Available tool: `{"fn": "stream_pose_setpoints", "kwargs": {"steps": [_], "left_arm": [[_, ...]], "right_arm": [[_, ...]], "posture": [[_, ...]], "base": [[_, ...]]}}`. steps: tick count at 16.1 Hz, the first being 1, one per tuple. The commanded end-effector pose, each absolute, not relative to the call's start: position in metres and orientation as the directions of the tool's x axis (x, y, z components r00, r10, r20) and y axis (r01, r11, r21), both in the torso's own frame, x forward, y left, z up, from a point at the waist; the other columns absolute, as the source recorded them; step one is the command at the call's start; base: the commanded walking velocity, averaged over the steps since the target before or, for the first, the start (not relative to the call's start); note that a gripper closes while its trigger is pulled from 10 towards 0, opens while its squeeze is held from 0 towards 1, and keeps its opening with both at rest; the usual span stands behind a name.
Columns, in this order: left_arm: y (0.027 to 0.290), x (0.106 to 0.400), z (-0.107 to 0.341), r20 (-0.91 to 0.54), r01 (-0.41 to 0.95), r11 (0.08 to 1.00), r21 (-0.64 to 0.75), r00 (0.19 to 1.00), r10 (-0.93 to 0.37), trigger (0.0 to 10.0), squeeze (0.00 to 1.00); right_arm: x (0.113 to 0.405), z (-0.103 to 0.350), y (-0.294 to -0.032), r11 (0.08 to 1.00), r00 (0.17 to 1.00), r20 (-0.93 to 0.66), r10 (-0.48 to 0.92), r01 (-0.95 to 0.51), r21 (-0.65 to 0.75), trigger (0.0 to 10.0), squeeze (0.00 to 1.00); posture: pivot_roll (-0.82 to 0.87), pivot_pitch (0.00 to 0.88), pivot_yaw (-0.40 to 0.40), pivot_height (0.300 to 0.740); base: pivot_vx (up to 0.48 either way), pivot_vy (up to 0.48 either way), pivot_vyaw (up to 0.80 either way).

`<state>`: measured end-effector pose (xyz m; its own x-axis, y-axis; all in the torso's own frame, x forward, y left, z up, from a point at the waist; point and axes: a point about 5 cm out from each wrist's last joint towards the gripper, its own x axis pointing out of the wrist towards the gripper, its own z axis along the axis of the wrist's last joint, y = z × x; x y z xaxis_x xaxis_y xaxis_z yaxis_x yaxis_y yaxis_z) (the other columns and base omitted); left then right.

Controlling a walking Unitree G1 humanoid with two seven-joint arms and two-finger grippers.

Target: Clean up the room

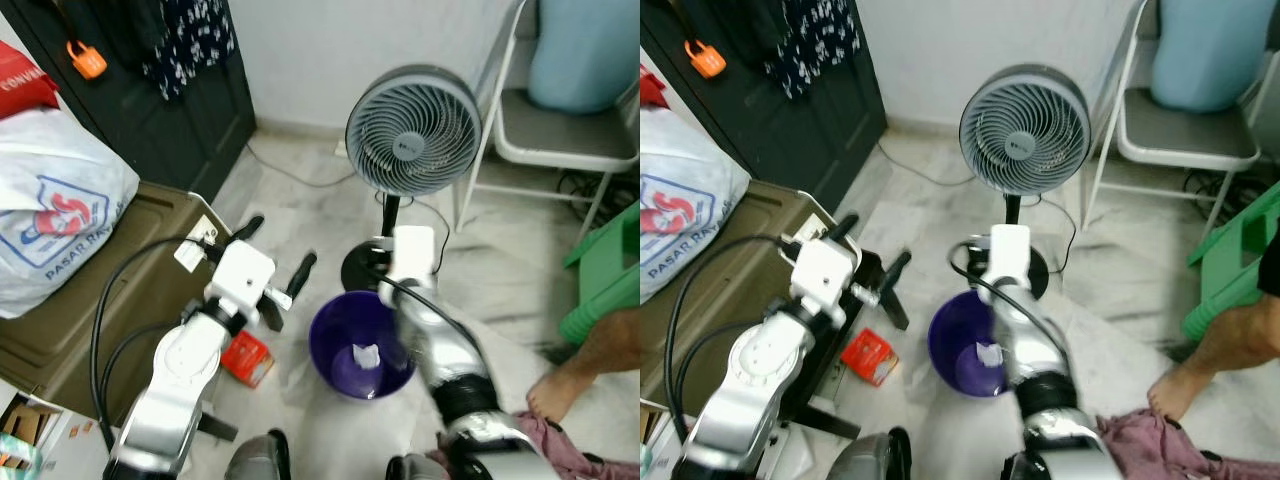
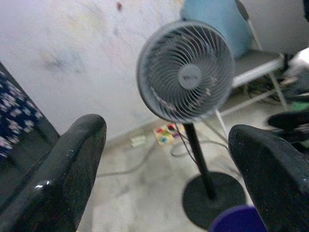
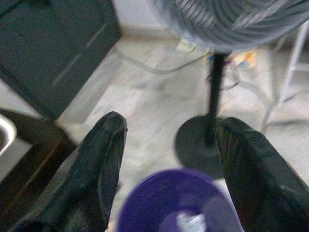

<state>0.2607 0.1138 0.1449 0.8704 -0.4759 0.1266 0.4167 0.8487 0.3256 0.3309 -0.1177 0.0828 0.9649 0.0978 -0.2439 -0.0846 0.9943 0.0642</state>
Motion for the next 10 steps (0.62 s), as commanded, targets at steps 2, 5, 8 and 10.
{"fn": "stream_pose_setpoints", "kwargs": {"steps": [2,5,8,10], "left_arm": [[0.126,0.269,0.144,0.141,0.337,0.877,0.342,0.904,-0.403,10.0,0.0],[0.142,0.28,0.155,0.217,0.198,0.951,0.237,0.944,-0.25,10.0,0.0],[0.149,0.284,0.152,0.231,0.141,0.965,0.222,0.954,-0.193,10.0,0.0],[0.157,0.287,0.153,0.24,0.085,0.967,0.241,0.96,-0.144,10.0,0.0]], "right_arm": [[0.328,0.098,-0.122,0.992,0.976,-0.178,0.126,-0.125,0.014,10.0,1.0],[0.316,0.117,-0.146,0.998,0.997,-0.042,0.064,-0.064,-0.013,10.0,1.0],[0.314,0.128,-0.149,0.999,0.999,0.034,0.035,-0.036,0.017,10.0,1.0],[0.315,0.132,-0.145,0.998,0.997,0.052,0.052,-0.053,0.014,10.0,1.0]], "posture": [[-0.04,0.0,0.079,0.74],[-0.07,0.0,0.078,0.74],[-0.08,0.0,0.082,0.74],[-0.06,0.0,0.076,0.74]], "base": [[0.0,0.0,0.0],[0.0,0.0,0.0],[0.0,0.0,0.0],[0.0,0.0,0.0]]}}
